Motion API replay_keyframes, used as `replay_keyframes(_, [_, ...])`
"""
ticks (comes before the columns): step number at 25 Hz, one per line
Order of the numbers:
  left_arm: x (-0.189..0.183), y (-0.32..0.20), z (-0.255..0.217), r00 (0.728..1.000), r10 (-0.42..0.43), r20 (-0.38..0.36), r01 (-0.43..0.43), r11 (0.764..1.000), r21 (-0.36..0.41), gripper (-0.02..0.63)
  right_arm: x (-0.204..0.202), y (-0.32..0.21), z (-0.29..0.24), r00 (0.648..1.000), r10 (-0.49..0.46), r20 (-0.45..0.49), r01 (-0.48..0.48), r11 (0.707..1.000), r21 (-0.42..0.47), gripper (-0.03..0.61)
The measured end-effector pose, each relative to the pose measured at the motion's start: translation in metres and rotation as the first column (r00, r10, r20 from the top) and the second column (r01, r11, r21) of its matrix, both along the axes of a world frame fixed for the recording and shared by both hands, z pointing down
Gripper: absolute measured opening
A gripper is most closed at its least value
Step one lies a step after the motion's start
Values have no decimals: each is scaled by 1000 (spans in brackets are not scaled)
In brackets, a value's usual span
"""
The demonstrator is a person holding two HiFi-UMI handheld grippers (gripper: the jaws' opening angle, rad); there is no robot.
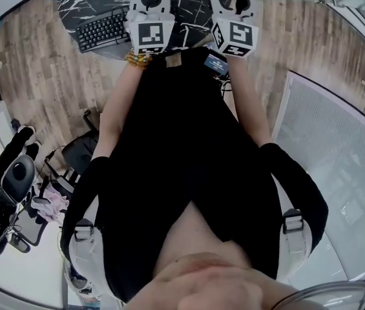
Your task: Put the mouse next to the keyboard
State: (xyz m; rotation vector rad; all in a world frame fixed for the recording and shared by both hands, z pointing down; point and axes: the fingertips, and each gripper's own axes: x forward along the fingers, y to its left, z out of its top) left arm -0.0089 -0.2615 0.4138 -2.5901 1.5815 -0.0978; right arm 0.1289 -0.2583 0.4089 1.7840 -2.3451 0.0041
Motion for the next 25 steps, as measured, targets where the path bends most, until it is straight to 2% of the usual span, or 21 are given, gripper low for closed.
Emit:
replay_keyframes(13, [0, 6, 14, 1000, -12, 14, 12, 999, -45, 14, 8, 3, 34, 1000, 10, 19, -8, 998, -70, 284])
replay_keyframes(25, [2, 18, 20, 1000, 18, -5, -18, 999, -49, 14, 15, 4, 76, 996, 31, 85, -15, 982, -190, 284])
